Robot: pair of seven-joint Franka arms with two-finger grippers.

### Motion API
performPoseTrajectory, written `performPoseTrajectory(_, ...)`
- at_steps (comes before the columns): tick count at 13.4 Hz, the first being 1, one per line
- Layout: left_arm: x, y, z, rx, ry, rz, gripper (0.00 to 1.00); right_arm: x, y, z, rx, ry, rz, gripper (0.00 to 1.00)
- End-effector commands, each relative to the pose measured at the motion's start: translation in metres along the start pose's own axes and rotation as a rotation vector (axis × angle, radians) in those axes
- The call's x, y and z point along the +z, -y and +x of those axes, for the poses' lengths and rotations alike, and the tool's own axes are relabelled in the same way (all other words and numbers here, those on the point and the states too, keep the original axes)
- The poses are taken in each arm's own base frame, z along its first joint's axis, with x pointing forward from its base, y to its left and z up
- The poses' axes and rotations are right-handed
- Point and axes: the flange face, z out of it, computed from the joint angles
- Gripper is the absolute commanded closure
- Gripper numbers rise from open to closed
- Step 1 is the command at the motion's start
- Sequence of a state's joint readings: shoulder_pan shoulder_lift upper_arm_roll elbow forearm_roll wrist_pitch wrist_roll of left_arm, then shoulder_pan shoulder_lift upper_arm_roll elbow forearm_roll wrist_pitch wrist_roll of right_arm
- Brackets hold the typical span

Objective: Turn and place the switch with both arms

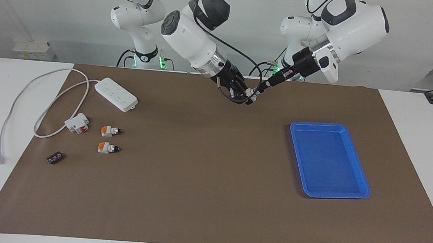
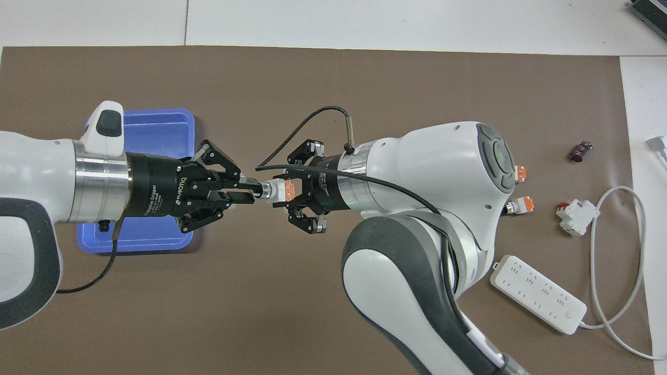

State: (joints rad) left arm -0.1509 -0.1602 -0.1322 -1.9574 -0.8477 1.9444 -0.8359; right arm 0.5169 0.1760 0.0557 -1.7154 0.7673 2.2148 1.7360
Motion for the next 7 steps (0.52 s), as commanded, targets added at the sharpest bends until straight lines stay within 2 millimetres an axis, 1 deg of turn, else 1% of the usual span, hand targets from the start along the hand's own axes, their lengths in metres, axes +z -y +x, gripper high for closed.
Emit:
performPoseTrajectory(1, 0.0017, 0.0084, -0.0018, 0.018, -0.029, -0.001, 0.77, -0.0045, -0.0008, -0.0029, -0.003, 0.006, 0.012, 1.0)
performPoseTrajectory(3, 0.0055, 0.0121, -0.0034, 0.044, -0.034, 0.001, 0.79, -0.005, -0.0003, -0.0022, -0.003, 0.005, 0.014, 1.0)
performPoseTrajectory(5, 0.0063, 0.0126, -0.0051, 0.059, -0.034, 0.002, 0.86, -0.0045, -0.0008, -0.0028, -0.001, 0.006, 0.012, 1.0)
performPoseTrajectory(7, 0.0069, 0.0126, -0.0058, 0.083, -0.032, 0.004, 0.88, -0.005, -0.0003, -0.0022, -0.003, 0.005, 0.014, 1.0)
